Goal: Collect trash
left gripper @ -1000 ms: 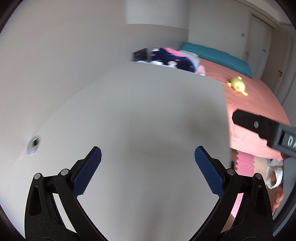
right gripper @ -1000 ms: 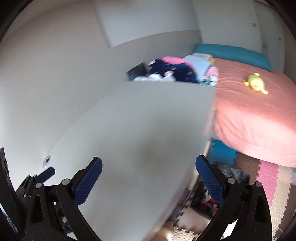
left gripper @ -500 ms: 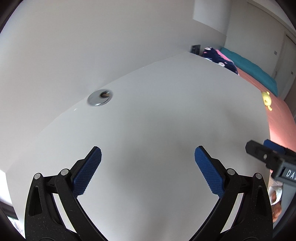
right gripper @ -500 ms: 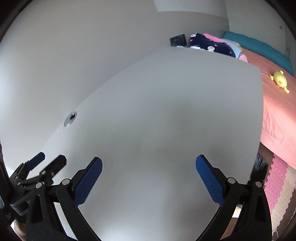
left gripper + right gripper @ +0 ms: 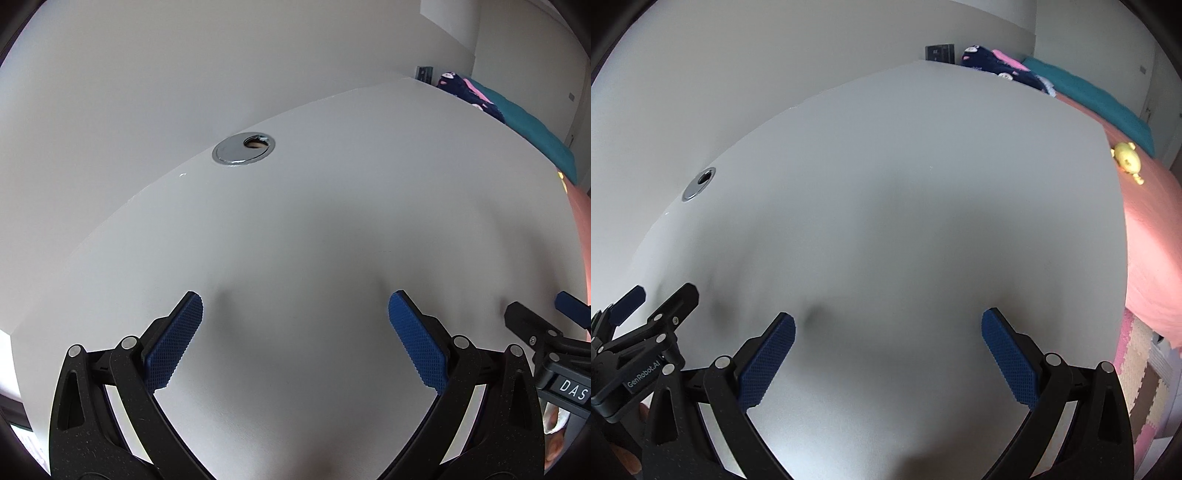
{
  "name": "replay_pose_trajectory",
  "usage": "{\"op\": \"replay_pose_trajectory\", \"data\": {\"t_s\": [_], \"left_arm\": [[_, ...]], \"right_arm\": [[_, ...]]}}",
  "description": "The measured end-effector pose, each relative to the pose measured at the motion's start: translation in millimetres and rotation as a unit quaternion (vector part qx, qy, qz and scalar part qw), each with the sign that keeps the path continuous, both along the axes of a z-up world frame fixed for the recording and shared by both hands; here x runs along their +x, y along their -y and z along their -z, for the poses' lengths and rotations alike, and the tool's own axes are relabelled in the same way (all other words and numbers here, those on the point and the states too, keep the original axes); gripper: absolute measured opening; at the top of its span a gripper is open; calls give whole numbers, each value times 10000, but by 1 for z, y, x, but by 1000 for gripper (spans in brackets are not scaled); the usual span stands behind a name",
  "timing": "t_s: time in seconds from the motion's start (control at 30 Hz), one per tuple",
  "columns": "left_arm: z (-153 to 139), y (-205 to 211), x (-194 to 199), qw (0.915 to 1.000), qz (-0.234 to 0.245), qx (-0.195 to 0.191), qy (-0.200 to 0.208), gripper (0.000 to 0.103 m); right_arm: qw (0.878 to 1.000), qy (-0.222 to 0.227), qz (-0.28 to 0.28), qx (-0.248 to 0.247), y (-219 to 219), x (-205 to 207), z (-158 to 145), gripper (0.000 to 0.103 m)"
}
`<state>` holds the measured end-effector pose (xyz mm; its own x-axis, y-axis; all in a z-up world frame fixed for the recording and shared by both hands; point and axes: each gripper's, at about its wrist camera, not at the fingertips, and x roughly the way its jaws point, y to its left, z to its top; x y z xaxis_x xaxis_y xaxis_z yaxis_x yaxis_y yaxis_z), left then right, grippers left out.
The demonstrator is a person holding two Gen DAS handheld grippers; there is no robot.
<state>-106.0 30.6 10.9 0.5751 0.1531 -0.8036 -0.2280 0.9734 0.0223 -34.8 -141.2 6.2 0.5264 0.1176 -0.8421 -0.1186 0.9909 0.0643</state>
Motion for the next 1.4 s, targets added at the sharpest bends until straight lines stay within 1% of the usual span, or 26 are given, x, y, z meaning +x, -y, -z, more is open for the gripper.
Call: {"op": "replay_pose_trajectory", "data": {"t_s": [0.1,0.17,0.33,1.4], "left_arm": [[3,-9,3,9998,-74,-175,-69,97],[4,-9,5,9998,-99,-113,-133,97],[3,-8,7,9998,-62,-112,-132,97],[3,-8,6,9998,-67,-119,-134,97]], "right_arm": [[9998,111,55,-132,-4,2,2,101],[9995,170,83,-250,-8,3,4,101],[9992,290,122,-245,-13,4,5,101],[9992,291,125,-246,-14,5,4,101]]}}
